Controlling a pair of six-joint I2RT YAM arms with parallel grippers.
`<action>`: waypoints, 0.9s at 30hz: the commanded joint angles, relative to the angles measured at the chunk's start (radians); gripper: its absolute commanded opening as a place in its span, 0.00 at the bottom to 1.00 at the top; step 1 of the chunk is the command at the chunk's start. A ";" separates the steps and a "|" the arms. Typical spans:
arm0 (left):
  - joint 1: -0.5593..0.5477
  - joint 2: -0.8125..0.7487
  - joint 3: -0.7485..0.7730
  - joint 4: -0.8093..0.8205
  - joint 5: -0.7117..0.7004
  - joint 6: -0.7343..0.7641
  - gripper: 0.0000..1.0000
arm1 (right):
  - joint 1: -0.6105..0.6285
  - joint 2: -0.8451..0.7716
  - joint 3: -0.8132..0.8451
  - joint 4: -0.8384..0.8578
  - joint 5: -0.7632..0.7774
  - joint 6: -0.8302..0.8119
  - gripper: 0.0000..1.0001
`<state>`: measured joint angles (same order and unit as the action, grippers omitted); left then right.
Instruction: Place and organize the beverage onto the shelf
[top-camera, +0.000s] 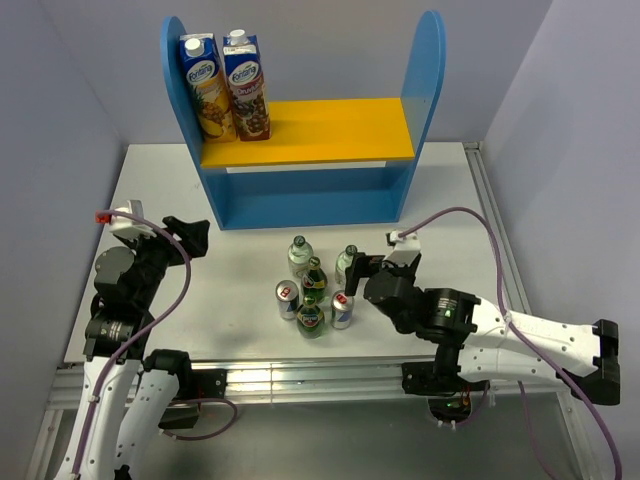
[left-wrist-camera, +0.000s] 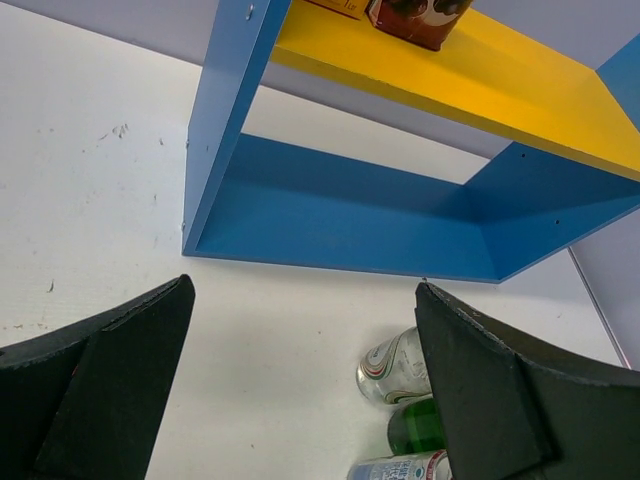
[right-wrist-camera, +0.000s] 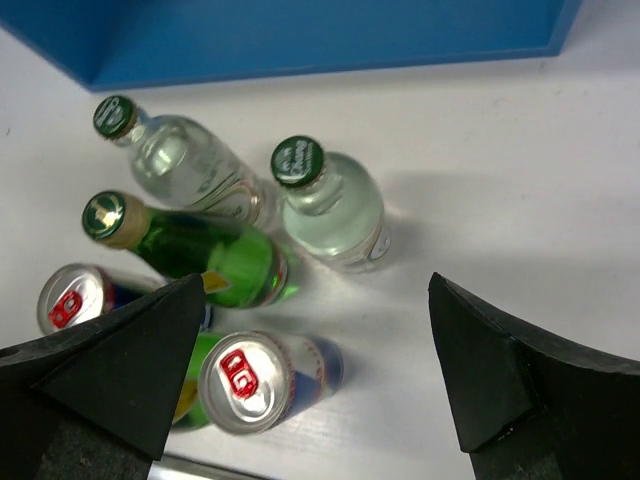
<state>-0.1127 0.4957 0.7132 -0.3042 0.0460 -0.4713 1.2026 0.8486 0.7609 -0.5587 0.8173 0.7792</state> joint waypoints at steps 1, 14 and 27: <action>-0.002 0.001 0.031 0.011 -0.006 0.025 0.99 | -0.008 -0.007 -0.031 0.126 0.144 -0.020 1.00; -0.002 -0.003 0.028 0.017 0.037 0.031 0.99 | -0.144 0.230 -0.120 0.536 0.060 -0.170 1.00; -0.002 0.003 0.028 0.017 0.049 0.037 0.98 | -0.284 0.417 -0.110 0.738 -0.024 -0.256 0.76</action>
<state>-0.1127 0.4957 0.7132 -0.3054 0.0750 -0.4561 0.9226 1.2312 0.6273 0.0990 0.7902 0.5400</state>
